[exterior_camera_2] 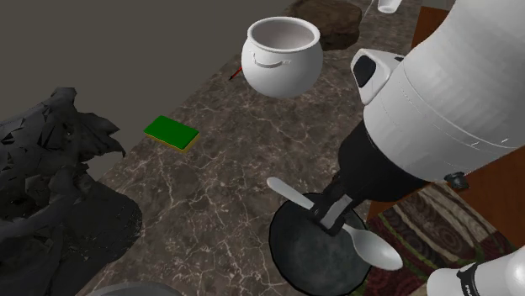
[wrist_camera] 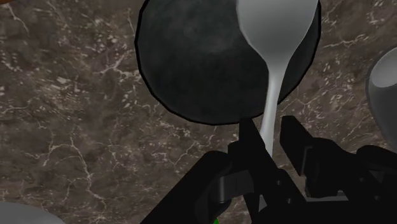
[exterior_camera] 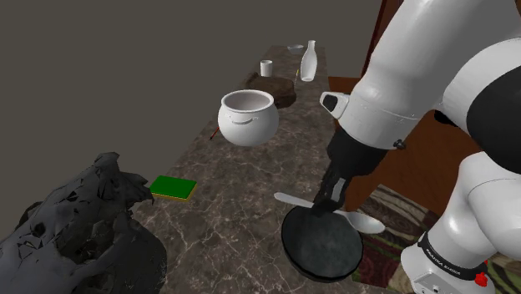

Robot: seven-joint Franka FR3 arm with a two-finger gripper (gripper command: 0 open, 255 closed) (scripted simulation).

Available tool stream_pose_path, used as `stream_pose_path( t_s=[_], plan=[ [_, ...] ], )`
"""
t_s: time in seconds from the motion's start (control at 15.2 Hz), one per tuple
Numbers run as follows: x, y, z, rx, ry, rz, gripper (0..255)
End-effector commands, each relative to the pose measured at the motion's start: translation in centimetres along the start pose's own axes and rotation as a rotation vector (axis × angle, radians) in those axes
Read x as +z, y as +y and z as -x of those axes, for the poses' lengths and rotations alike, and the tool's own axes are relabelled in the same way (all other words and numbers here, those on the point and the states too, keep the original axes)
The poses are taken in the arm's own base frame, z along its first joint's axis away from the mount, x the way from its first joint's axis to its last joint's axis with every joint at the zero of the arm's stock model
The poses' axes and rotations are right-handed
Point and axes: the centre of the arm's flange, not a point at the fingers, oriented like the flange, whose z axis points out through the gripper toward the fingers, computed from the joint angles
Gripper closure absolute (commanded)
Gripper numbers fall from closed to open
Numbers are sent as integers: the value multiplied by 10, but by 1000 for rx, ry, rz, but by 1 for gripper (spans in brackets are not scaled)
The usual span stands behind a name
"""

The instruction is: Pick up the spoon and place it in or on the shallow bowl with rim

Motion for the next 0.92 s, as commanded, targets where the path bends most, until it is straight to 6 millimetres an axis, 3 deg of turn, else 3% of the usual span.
stream_pose_path(
  t_s=[0.0, 0.86],
  plan=[
    [10, 0, 5, 1, 0, 0, 255],
    [75, 8, 19, 1, 0, 0, 255]
  ],
)
